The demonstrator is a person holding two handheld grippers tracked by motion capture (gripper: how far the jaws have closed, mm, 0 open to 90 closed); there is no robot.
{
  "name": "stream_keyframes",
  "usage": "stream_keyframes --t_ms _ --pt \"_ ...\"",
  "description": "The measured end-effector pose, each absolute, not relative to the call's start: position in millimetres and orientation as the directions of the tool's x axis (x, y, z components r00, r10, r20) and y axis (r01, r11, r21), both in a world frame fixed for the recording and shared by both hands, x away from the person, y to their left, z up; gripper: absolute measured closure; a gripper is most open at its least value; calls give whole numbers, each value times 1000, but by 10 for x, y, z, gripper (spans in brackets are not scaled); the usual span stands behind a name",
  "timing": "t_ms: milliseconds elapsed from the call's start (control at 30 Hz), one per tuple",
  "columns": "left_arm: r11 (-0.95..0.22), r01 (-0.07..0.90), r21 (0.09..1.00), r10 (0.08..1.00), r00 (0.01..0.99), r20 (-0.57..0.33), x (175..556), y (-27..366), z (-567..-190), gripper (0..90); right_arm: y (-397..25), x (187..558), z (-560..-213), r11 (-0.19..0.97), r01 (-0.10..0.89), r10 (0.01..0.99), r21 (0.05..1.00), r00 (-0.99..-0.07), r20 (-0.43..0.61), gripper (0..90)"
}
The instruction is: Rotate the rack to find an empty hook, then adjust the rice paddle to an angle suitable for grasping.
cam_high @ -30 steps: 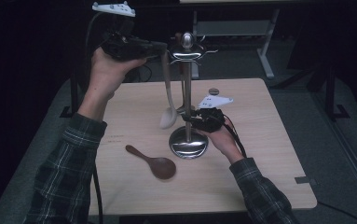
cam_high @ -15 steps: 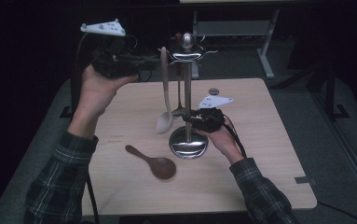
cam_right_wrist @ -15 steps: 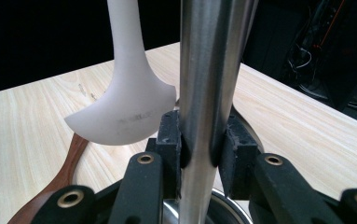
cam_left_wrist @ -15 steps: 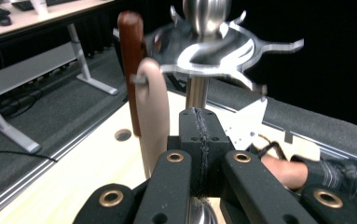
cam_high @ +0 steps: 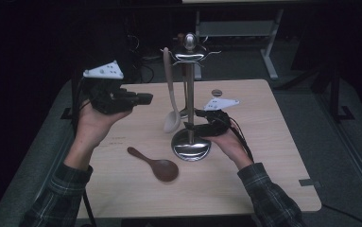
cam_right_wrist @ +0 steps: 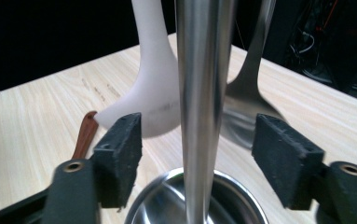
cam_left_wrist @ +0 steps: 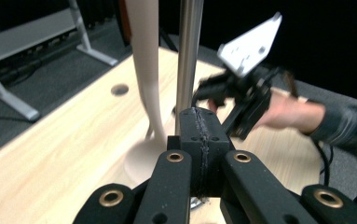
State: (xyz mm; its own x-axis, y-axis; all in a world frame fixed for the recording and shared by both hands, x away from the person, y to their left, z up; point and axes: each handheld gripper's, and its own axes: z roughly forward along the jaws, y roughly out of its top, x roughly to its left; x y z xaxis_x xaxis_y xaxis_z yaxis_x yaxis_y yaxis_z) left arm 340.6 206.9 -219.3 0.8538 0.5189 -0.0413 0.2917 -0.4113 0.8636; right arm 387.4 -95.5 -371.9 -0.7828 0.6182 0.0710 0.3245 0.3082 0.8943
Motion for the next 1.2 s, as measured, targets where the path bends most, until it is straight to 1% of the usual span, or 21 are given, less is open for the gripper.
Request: stream_keyframes --t_ms 67,133,200,300,400,500,700,733,800,833,867,900,1000,1200 --pt "-413 302 859 524 851 -48 3386 2109 -2310 900 -993 3847 -3734 315 339 623 886 -779 76 276" --pt "-404 315 859 529 846 -61 3371 2125 -2367 900 -1016 3830 -3747 315 340 621 886 -780 79 275" --pt "-403 338 851 542 837 -76 3343 2182 -2517 900 -1072 3778 -3785 326 349 615 879 -784 84 268" --pt "-409 354 841 557 827 -78 3306 2221 -2672 900 -1126 3715 -3827 338 365 615 868 -784 90 272" --pt "-421 374 826 578 813 -74 3265 2247 -2838 900 -1188 3653 -3874 345 373 608 861 -788 98 334" --pt "-437 387 812 596 801 -61 3228 2274 -3018 900 -1232 3587 -3925 357 383 596 852 -796 107 420" --pt "-447 423 788 623 780 -65 3194 2335 -3404 900 -1288 3483 -4032 380 395 576 837 -809 120 679" --pt "-447 423 788 623 780 -65 3194 2335 -3404 900 -1288 3483 -4032 380 395 576 837 -809 120 679" --pt "-451 440 777 634 770 -68 3191 2354 -3533 900 -1287 3471 -4076 390 389 564 834 -817 117 777" --pt "-441 459 771 646 759 -82 3193 2369 -3659 900 -1277 3477 -4107 390 383 556 837 -823 118 853" --pt "-443 464 768 648 757 -83 3195 2381 -3713 900 -1269 3485 -4124 394 380 547 837 -828 119 883" --pt "-437 470 767 655 751 -87 3199 2390 -3769 900 -1254 3487 -4144 392 382 543 837 -831 125 900" --pt "-432 493 755 671 735 -97 3219 2409 -3918 900 -1199 3482 -4206 400 386 532 831 -836 133 900" --pt "-441 529 725 707 703 -83 3227 2480 -4181 900 -1057 3487 -4302 422 377 494 825 -858 139 900"
